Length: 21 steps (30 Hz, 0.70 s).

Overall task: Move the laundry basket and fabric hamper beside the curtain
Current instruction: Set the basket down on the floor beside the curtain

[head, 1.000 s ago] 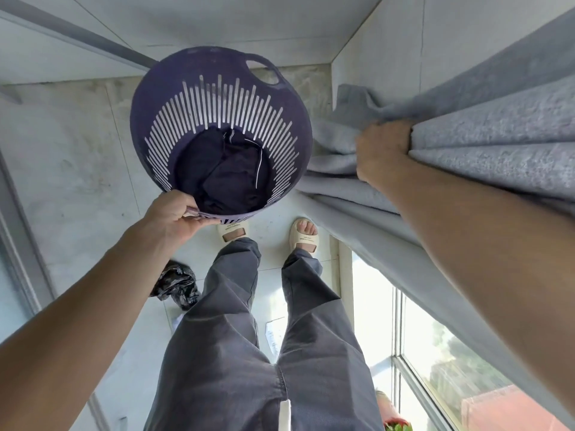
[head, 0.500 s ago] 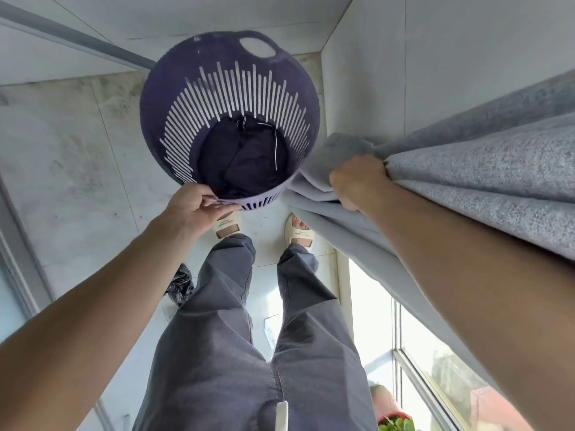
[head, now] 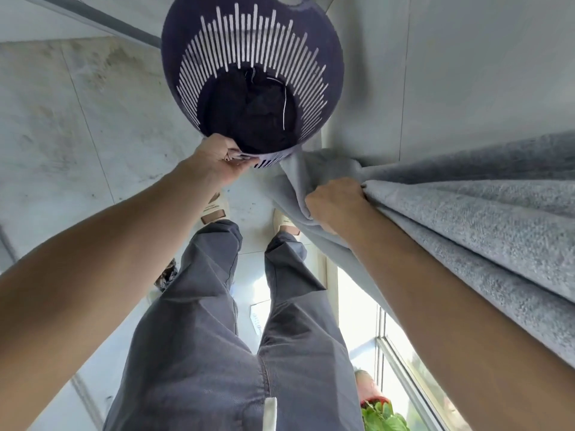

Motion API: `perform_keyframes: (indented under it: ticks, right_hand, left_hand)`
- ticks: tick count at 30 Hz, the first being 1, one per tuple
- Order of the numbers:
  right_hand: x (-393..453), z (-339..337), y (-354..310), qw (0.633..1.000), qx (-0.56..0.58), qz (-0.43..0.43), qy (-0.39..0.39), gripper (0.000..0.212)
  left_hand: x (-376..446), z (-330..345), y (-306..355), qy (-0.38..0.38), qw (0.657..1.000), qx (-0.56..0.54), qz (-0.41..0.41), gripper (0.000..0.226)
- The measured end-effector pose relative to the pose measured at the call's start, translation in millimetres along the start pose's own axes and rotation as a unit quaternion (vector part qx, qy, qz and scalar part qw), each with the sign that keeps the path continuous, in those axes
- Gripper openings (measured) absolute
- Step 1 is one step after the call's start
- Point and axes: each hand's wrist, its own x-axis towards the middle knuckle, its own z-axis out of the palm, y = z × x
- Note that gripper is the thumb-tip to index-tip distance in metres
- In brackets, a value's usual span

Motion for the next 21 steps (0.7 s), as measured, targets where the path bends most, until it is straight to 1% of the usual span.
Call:
perform_keyframes:
  ticks: [1, 3, 6, 8, 10, 11, 13, 15, 16, 17, 19, 21]
  right_hand:
    - [-1, -2, 2, 0.999, 0.046, 0.024, 0.007, 0.025]
    - [-5, -5, 4, 0.997, 0.066, 0.034, -0.003, 0.026]
    - [-9, -3, 4, 0.996, 0.081, 0.023, 0.019, 0.024]
    - [-12, 0, 1, 0.993, 0.117, 0.017, 0.021, 0.018]
    - [-13, 2, -4, 0.994, 0.111, 0.001, -0.005, 0.005]
    - [-12, 1, -7, 0.993, 0.115, -0.008, -0.006, 0.009]
    - [-10, -5, -6, 0.988, 0.148, -0.020, -0.033, 0.026]
    - [-14, -8, -4, 0.985, 0.166, -0.029, -0.045, 0.034]
    - [-13, -9, -6, 0.986, 0.161, -0.034, -0.038, 0.036]
    - [-5, 2, -2, 0.986, 0.153, -0.039, -0.048, 0.037]
    - [-5, 4, -2, 0.987, 0.157, -0.025, -0.032, 0.037]
    - [-7, 2, -1, 0.988, 0.153, -0.018, 0.006, 0.028]
  left_hand:
    - [2, 0, 1, -0.001, 1.000, 0.005, -0.002, 0.020]
    - [6, 0, 2, -0.004, 1.000, 0.014, -0.002, 0.021]
    - [10, 1, -1, -0.005, 1.000, 0.028, -0.005, 0.022]
    - [15, 3, -6, -0.006, 1.000, 0.019, -0.004, 0.035]
    - [19, 7, -10, -0.007, 1.000, 0.016, -0.003, 0.046]
    - [20, 10, -11, -0.011, 1.000, 0.015, -0.001, 0.047]
    - [22, 18, -12, -0.010, 1.000, -0.001, 0.000, 0.049]
    - [22, 26, -16, -0.015, 1.000, -0.006, 0.008, 0.054]
    - [20, 29, -14, -0.009, 1.000, -0.006, 0.010, 0.055]
    - [32, 37, -28, 0.007, 1.000, -0.027, -0.001, 0.055]
    - [38, 47, -33, 0.003, 0.999, -0.033, -0.003, 0.050]
    - [32, 57, -33, 0.015, 0.999, -0.051, 0.002, 0.039]
